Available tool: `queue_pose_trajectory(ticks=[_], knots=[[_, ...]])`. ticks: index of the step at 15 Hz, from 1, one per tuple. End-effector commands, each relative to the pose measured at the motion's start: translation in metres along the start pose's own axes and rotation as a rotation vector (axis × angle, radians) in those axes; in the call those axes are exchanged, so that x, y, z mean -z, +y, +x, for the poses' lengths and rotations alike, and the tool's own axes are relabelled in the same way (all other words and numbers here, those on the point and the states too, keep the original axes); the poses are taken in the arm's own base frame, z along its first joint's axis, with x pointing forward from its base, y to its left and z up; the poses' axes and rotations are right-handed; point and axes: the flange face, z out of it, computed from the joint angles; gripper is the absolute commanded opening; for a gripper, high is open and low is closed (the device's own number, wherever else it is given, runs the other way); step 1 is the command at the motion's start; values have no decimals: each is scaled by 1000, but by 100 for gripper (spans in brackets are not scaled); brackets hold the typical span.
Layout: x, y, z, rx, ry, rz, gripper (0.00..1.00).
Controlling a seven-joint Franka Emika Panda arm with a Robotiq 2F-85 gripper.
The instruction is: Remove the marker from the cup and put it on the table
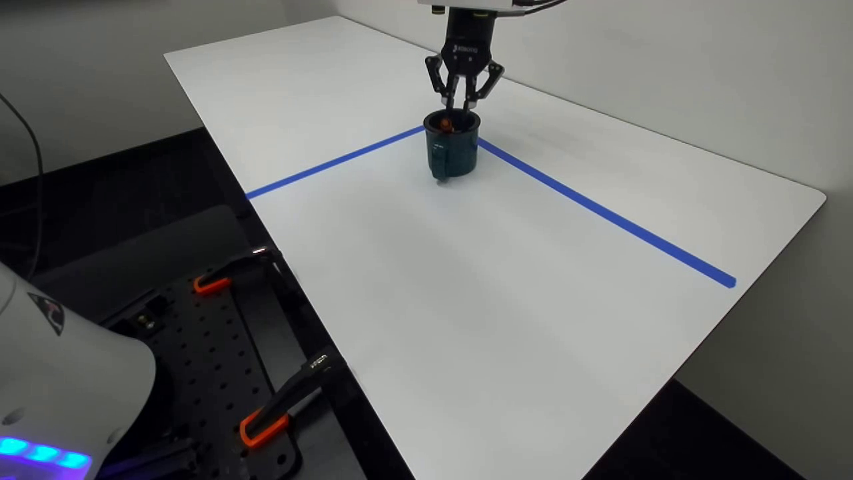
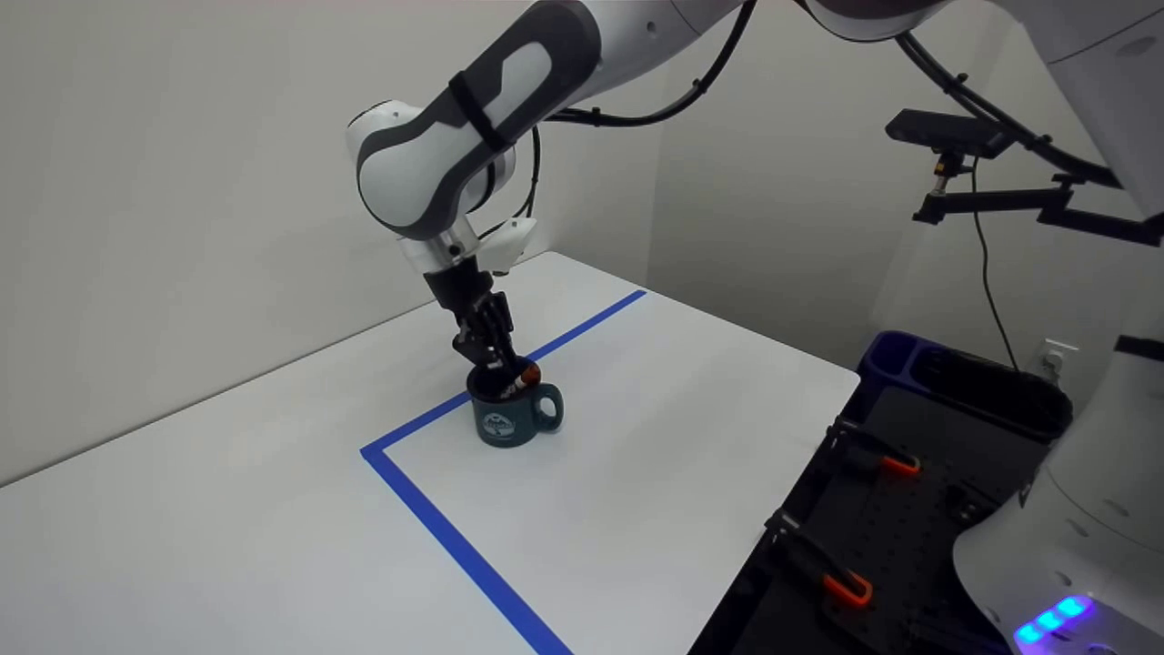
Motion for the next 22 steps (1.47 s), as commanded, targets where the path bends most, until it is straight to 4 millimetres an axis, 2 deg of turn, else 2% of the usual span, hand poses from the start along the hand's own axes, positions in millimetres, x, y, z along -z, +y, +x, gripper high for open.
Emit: queue_pose_trajectory(ticks=[1,2,5,8,9,11,13,15,19,22], knots=[[-4,0,-7,12,-25,27,37],[-7,0,-7,12,-29,33,42],[-14,1,-8,6,-42,46,44],[-19,1,-8,1,-49,53,38],[-20,2,-8,0,-52,54,16],[-22,1,-8,-3,-55,55,12],[-21,1,-8,-2,-54,55,0],[-17,0,-10,-4,-50,53,5],[-3,-4,-18,-14,-44,52,5],[20,-8,-32,-17,-37,80,5]])
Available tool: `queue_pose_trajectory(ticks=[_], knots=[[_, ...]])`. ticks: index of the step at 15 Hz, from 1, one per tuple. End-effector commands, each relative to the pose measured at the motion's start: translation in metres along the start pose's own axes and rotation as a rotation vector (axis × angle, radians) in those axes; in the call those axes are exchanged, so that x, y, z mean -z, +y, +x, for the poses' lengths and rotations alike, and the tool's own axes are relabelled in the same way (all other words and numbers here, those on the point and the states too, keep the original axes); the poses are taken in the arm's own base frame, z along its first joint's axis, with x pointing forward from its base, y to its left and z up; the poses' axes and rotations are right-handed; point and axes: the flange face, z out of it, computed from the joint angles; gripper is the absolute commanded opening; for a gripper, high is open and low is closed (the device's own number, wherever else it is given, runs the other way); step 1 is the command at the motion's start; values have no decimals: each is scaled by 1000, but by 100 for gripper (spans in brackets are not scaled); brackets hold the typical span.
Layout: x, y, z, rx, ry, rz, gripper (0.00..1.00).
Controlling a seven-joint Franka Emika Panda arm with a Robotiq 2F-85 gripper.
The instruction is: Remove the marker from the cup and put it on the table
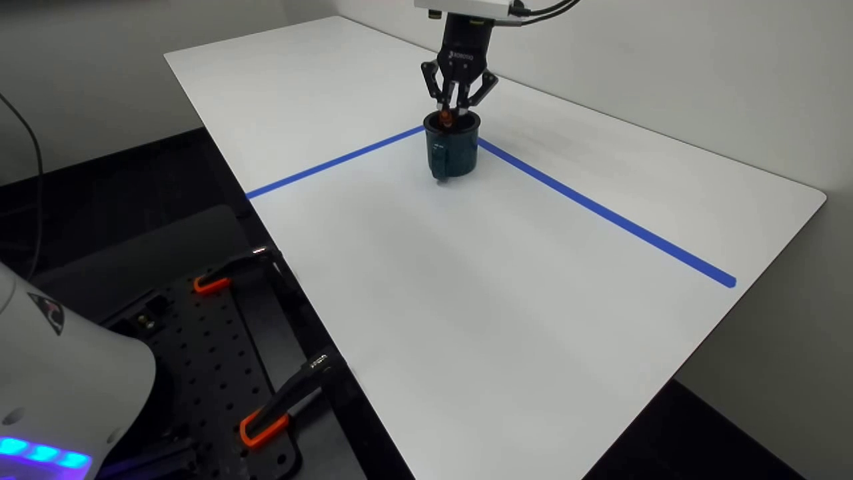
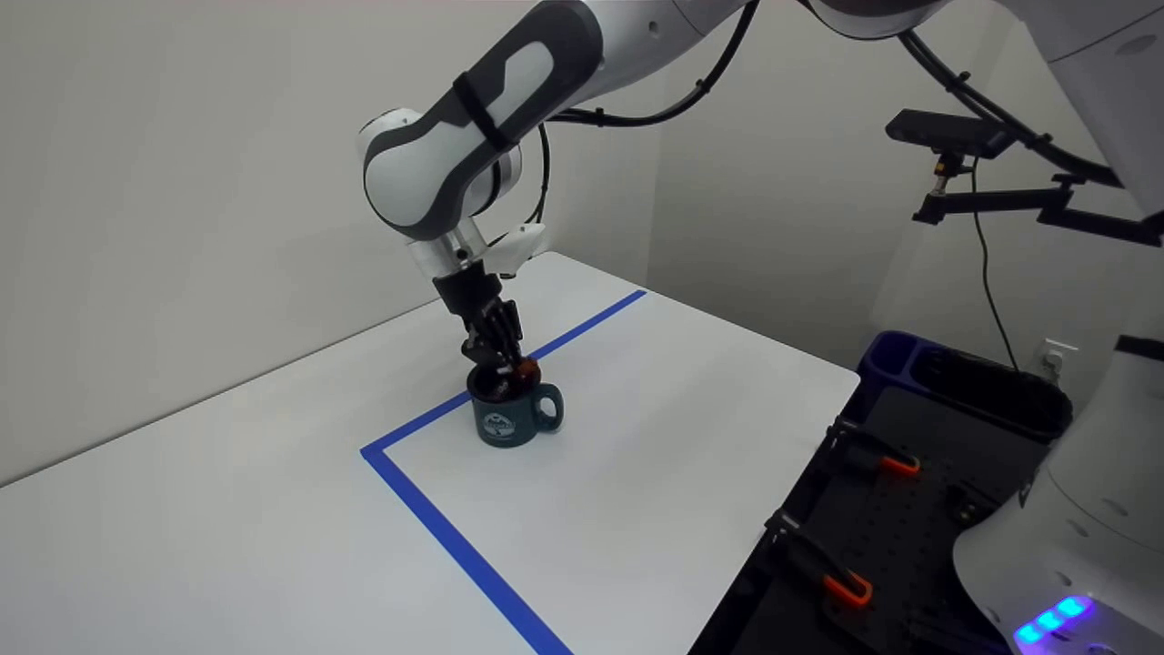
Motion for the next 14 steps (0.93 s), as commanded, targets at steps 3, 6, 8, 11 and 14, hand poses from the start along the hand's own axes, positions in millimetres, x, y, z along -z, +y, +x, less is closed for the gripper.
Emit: queue_pose_trajectory(ticks=[3,6,8,11,14], knots=[[57,-14,-44,-17,2,39,5],[84,-16,-68,-51,12,47,5],[97,-9,-85,-86,48,47,5],[95,26,-106,-132,100,57,5],[73,68,-118,-180,150,92,5]])
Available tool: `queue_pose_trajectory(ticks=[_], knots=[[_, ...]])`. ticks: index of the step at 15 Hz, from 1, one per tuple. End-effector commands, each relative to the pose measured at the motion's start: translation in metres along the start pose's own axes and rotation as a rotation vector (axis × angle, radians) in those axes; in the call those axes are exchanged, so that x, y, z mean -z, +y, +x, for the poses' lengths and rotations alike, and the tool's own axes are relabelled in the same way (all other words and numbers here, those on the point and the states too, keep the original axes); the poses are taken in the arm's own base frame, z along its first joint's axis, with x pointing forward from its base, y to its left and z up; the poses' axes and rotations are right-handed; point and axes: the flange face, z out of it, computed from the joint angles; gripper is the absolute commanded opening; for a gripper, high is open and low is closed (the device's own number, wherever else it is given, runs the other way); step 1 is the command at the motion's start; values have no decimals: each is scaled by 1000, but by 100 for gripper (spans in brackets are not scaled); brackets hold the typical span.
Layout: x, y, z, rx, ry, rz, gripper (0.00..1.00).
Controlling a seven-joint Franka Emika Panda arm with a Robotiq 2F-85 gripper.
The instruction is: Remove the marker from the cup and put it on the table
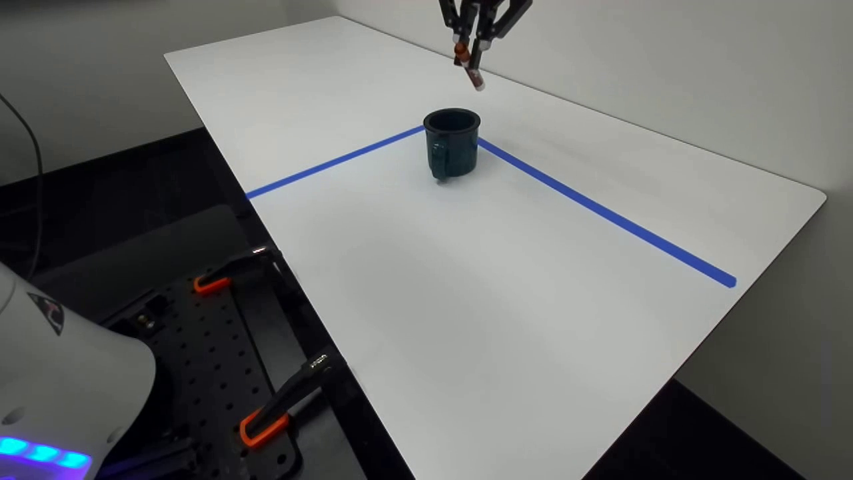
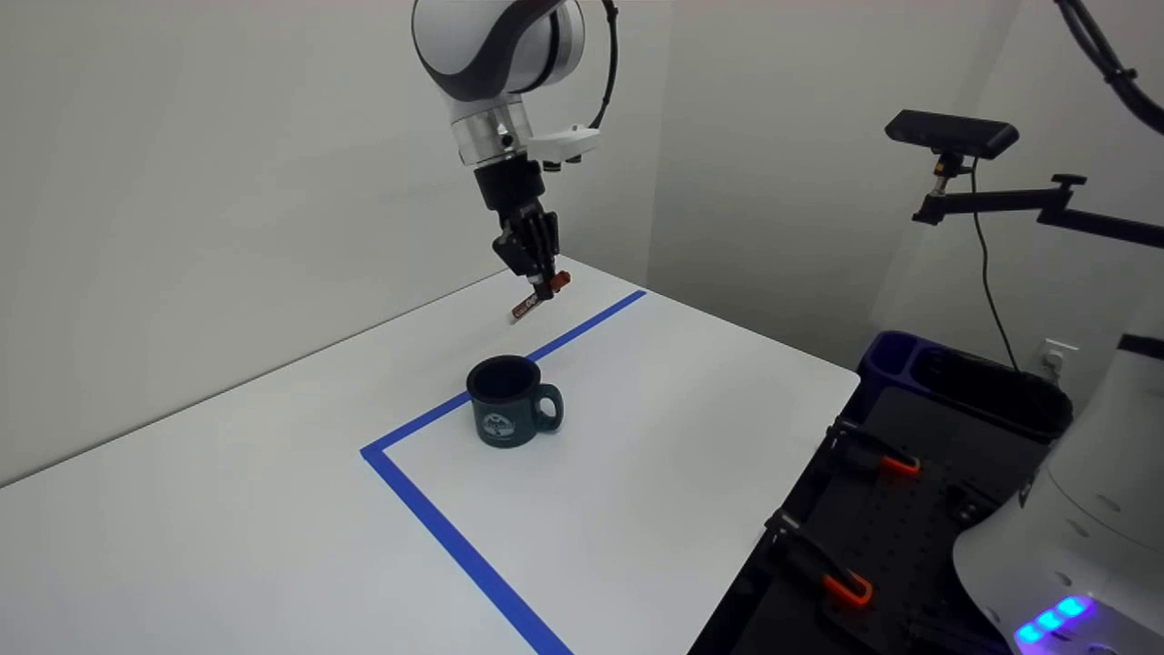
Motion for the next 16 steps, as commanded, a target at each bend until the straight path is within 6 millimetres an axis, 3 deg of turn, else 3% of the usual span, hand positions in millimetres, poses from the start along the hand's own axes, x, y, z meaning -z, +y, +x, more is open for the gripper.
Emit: queue_pose_trajectory(ticks=[1,5,10,16], knots=[[-25,44,-16,-51,70,55,5],[-62,75,-14,-67,104,111,5],[-106,77,-3,-47,62,161,5],[-135,79,13,-81,49,192,5]])
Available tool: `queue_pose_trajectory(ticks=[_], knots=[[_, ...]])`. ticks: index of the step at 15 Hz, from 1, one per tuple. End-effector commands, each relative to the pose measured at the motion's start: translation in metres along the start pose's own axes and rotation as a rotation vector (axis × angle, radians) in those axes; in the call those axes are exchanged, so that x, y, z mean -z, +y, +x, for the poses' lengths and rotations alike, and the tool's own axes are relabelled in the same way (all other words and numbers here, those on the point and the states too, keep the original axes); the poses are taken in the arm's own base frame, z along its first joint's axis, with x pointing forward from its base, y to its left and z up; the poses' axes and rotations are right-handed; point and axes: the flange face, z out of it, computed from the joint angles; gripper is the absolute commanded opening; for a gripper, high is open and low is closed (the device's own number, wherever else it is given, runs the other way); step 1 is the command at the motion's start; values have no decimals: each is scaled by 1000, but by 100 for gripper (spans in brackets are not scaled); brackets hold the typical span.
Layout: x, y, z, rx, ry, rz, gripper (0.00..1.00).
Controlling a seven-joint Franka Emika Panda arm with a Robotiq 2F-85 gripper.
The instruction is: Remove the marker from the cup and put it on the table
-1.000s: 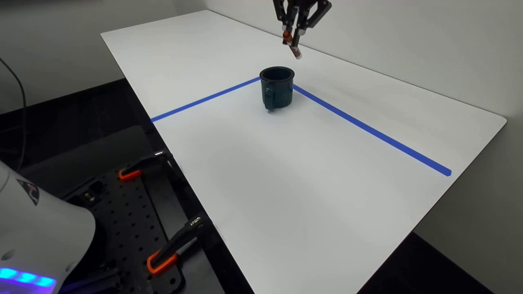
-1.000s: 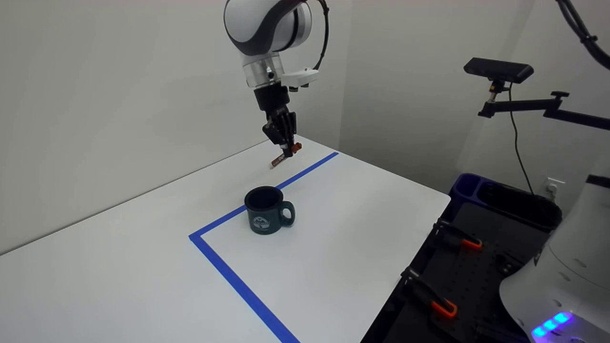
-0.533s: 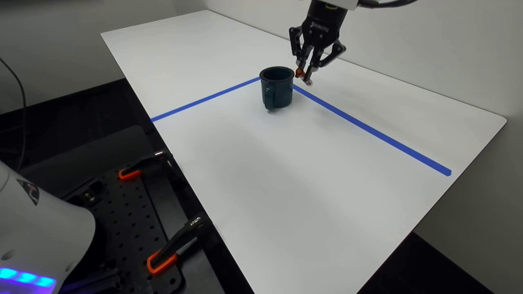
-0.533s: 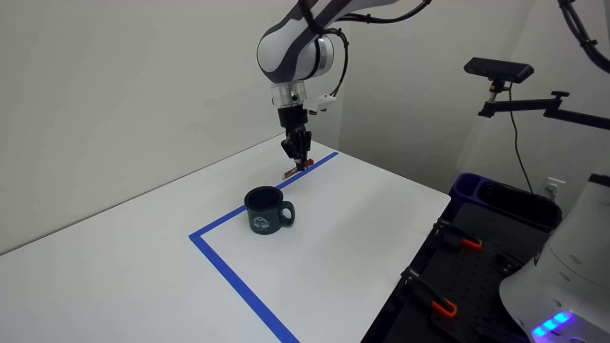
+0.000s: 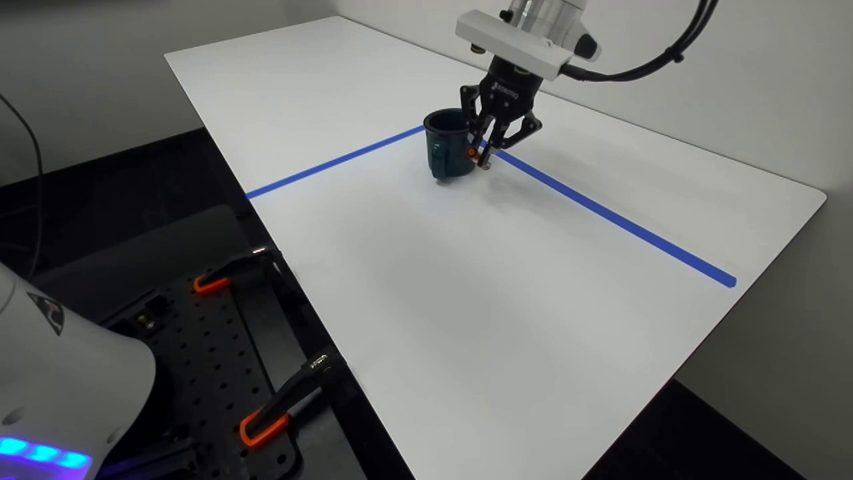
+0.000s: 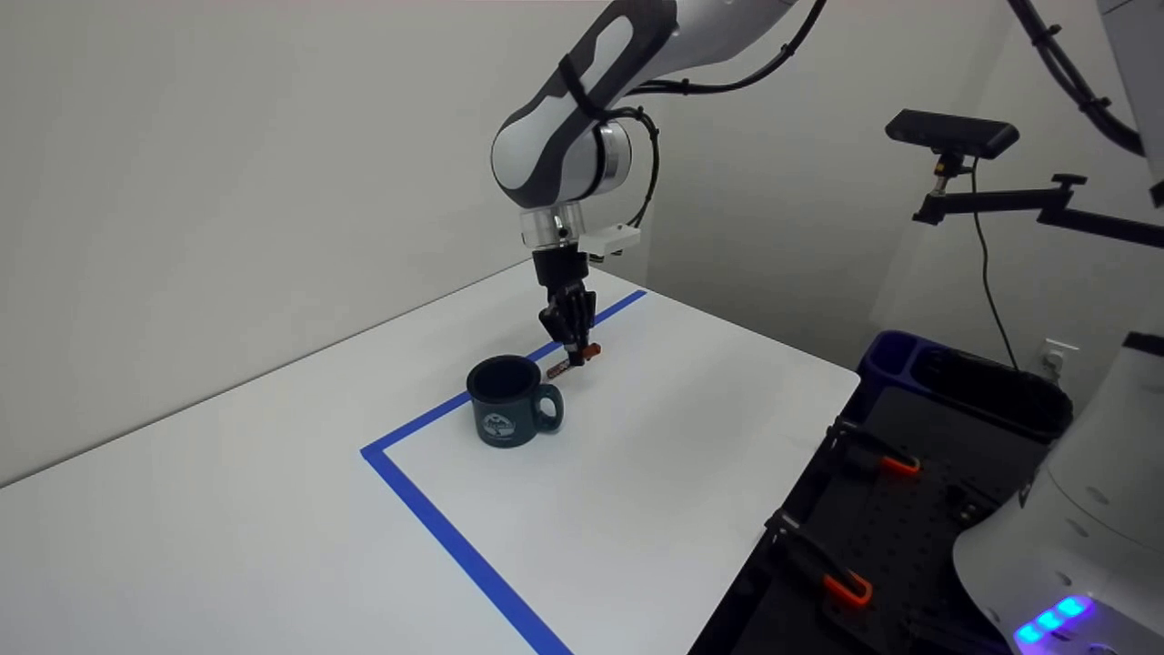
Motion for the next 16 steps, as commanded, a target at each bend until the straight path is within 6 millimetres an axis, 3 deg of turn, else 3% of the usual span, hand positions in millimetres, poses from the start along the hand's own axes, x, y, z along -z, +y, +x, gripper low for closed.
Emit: queue_pose_trajectory(ticks=[1,16], knots=[[-7,5,11,-19,18,21,5],[-57,38,29,-122,-50,31,5]])
